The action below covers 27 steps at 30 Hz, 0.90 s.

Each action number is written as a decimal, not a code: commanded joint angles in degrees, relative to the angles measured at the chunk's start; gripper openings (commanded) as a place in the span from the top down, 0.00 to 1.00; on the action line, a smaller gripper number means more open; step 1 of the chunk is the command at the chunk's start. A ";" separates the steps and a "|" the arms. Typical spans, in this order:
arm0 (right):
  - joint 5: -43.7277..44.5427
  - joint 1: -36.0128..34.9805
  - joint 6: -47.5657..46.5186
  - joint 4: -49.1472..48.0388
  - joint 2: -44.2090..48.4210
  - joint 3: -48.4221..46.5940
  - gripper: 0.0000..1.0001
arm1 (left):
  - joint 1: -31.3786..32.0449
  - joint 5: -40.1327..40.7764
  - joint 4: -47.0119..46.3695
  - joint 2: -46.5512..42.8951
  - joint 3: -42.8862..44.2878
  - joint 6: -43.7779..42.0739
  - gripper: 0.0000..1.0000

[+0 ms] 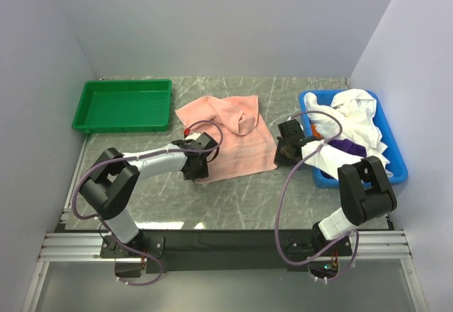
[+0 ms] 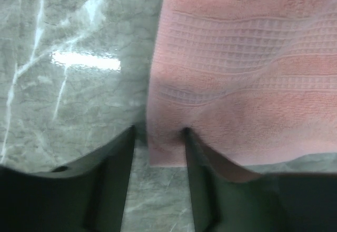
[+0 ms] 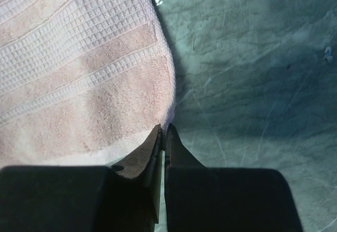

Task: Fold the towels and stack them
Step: Flatten out the crumpled towel

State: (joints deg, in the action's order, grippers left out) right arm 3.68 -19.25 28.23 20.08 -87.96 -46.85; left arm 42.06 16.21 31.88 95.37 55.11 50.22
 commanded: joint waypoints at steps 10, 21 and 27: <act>-0.96 -0.27 -0.10 -1.36 4.29 1.15 1.00 | 1.09 -1.62 4.07 6.23 -0.88 0.59 0.99; 1.85 0.17 -0.45 5.14 13.07 -13.16 1.00 | -3.82 12.79 18.91 -2.03 23.26 -9.59 0.99; 5.72 1.93 -0.80 3.76 17.03 -29.42 1.00 | -8.92 17.45 21.83 0.16 51.73 -21.89 0.99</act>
State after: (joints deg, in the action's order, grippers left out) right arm 5.54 -18.44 28.18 26.17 -75.07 -69.73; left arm 35.16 27.83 51.57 97.38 95.79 37.43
